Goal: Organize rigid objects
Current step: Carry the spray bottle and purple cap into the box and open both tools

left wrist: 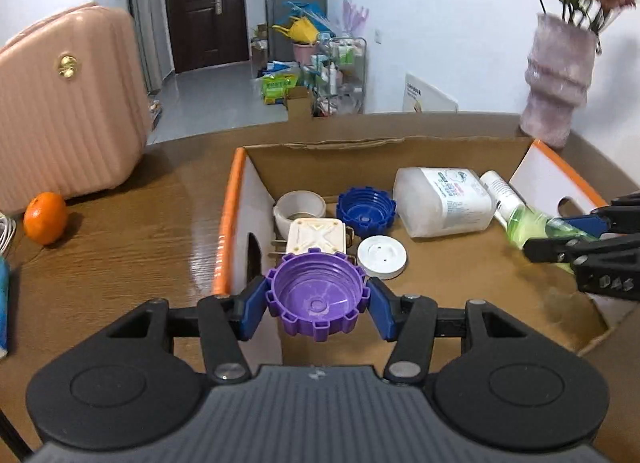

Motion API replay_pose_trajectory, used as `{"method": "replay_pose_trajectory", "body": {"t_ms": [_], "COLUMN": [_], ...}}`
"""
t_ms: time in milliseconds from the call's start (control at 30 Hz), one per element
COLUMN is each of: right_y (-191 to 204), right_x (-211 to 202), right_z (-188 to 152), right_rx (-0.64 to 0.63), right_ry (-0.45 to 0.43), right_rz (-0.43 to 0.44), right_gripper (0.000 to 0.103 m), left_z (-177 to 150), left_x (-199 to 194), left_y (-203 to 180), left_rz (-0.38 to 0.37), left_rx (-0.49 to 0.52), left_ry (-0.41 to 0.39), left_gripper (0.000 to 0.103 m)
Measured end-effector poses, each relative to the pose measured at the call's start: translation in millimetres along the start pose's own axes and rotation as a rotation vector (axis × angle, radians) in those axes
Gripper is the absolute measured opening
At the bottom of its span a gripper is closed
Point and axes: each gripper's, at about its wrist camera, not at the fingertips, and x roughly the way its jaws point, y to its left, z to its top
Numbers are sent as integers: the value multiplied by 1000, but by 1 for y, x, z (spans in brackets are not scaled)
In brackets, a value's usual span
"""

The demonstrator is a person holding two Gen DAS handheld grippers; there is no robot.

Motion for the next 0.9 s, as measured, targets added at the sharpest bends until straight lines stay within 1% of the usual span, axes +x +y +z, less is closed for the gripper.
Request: {"method": "replay_pose_trajectory", "body": {"t_ms": [33, 67, 133, 200, 300, 400, 467, 567, 633, 767, 833, 900], "right_y": [2, 4, 7, 6, 3, -5, -9, -8, -4, 6, 11, 20], "right_x": [9, 15, 20, 15, -4, -32, -54, -91, -112, -159, -181, -200], "right_z": [-1, -4, -9, -11, -8, -1, 2, -1, -11, -48, -70, -93], "right_rx": [-13, -22, -49, -47, -52, -22, -17, -15, -30, -33, -8, 6], "right_ry": [27, 47, 50, 36, -13, -70, -105, -155, -175, -206, -230, -256], "right_rz": [-11, -26, -72, -110, -122, -118, -105, -86, -72, -51, -32, -13], "right_gripper": [30, 30, 30, 30, 37, 38, 39, 50, 58, 62, 67, 69], "left_z": [0, -2, -3, -4, -2, 5, 7, 1, -12, -46, -65, -82], "left_x": [2, 3, 3, 0, -12, -31, -51, -86, -110, -156, -177, -195], "left_y": [-2, -1, 0, 1, 7, 14, 19, 23, 24, 24, 21, 17], "left_rz": [15, 16, -4, -5, -12, -4, 3, 0, -6, -32, -49, -61], "left_rx": [15, 19, 22, 24, -9, -31, -42, -58, -67, -107, -143, -160], "left_ry": [1, -7, -17, -25, -41, -68, -93, -127, -147, -180, -187, -199], "left_gripper": [56, 60, 61, 61, 63, 66, 70, 71, 72, 75, 76, 77]}}
